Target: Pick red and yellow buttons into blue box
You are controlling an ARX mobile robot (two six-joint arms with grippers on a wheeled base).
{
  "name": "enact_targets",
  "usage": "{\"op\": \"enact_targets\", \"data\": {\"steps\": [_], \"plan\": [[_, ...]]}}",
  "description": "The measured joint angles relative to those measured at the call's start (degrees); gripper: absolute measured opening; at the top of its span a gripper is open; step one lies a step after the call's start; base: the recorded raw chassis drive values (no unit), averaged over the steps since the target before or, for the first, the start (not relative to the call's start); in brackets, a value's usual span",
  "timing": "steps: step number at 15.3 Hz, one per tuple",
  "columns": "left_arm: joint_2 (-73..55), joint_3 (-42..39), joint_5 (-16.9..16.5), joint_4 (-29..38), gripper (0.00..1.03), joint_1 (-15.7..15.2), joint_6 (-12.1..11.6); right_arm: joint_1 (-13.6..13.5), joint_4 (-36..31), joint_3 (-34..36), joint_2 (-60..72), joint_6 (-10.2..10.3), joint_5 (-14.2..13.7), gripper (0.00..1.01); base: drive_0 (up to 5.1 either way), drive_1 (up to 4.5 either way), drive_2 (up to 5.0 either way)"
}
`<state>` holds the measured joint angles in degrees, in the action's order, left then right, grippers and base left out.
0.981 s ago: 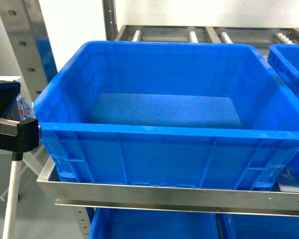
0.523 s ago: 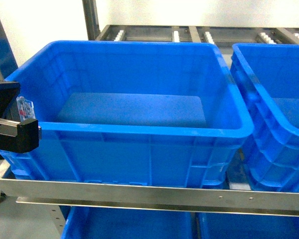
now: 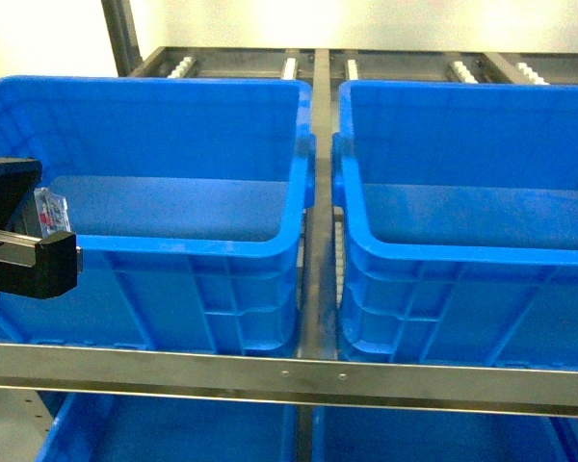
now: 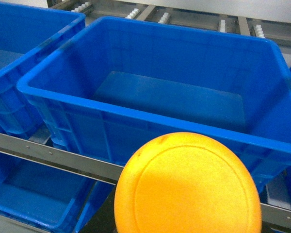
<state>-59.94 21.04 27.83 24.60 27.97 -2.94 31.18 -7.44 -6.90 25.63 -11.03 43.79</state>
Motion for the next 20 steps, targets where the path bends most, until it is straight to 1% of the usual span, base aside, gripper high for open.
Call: {"op": "enact_targets", "data": {"steps": [9,11,13,20], "plan": [[-0.1,0.0,0.0,-0.2,0.29,0.0,0.0,0.0,0.0,0.0,0.1,0.0,0.0,0.25,5.0,-2.35,-2.4],[-0.1,-0.1,-0.5,0.3,0.29,0.4,0.0,0.0,0.1,0.0,0.1,0.0,-0.2,0.25,0.0,0.00,0.0],[-0.1,-0.1,-0.3,0.0,0.29,0.0,0.1,0.0,0.2,0.0,0.2,0.0,-0.2,0.25,0.0,0.00,0.0],[0.1,-0.1,-0.2,0.1,0.29,0.0,0.1,0.0,0.1,0.0,0.0,0.0,0.0,0.25,0.0,0.00,0.0]]}}
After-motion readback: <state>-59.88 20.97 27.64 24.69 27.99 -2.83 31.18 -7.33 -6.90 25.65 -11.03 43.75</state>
